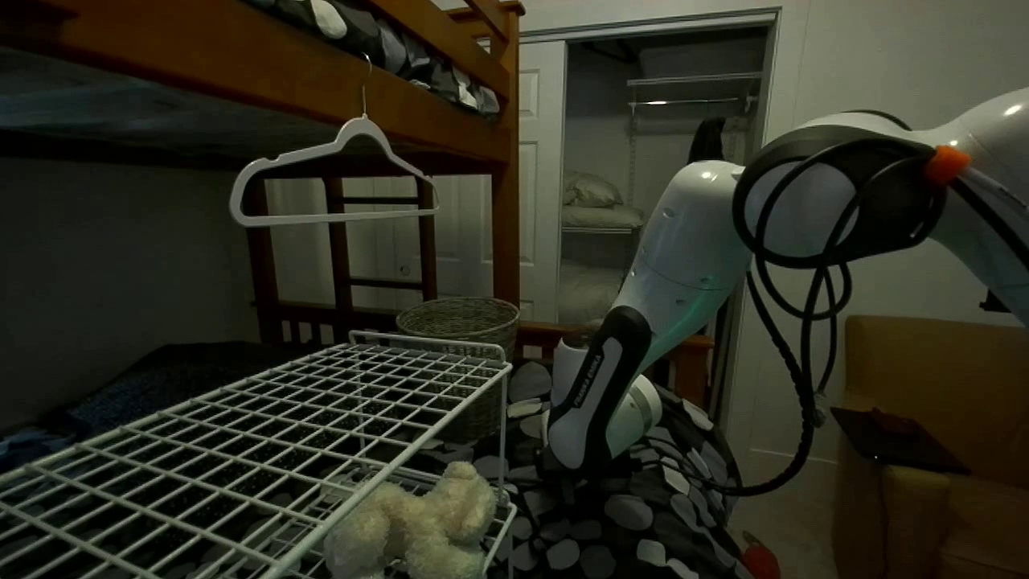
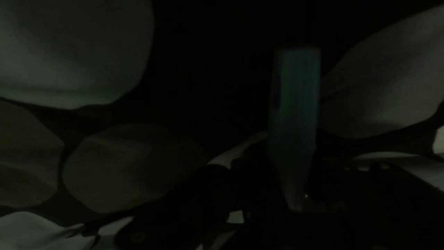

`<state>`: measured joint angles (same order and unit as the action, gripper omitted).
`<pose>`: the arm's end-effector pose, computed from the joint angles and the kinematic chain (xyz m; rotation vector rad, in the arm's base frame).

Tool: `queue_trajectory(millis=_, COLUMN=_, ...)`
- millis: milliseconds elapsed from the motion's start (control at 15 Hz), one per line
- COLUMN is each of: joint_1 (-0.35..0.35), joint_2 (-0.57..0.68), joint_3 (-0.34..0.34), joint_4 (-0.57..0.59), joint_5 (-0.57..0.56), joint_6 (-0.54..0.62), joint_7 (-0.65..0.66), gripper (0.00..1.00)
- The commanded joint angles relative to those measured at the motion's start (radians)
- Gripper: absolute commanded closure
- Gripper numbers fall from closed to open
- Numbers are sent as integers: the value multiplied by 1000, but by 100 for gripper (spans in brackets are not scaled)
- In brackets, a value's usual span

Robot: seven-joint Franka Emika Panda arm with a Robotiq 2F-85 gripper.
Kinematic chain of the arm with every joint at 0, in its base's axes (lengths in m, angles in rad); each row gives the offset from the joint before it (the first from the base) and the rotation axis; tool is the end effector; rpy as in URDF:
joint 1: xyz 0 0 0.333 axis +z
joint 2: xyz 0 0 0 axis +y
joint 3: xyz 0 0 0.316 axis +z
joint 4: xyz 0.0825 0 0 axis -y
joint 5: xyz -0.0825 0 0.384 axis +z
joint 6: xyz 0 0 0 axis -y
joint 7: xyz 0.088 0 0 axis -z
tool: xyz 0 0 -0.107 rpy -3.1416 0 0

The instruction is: Use the comb brush to brush the blanket

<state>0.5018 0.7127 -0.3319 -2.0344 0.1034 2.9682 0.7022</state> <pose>0.6017 0.0991 0.1331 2.9530 -0.7984 0.4829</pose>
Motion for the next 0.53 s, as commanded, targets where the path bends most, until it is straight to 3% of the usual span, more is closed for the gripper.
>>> queue_trajectory(millis=0, joint_1=-63, joint_2=-10, joint_3=22, joint_4=1, joint_5=4, joint_6=-88, joint_7=3, gripper=95)
queue_trajectory(millis=467, joint_1=-134, joint_2=-66, joint_3=21, joint_4=-58, joint_5=-10, joint_6=-196, joint_7=65, gripper=95)
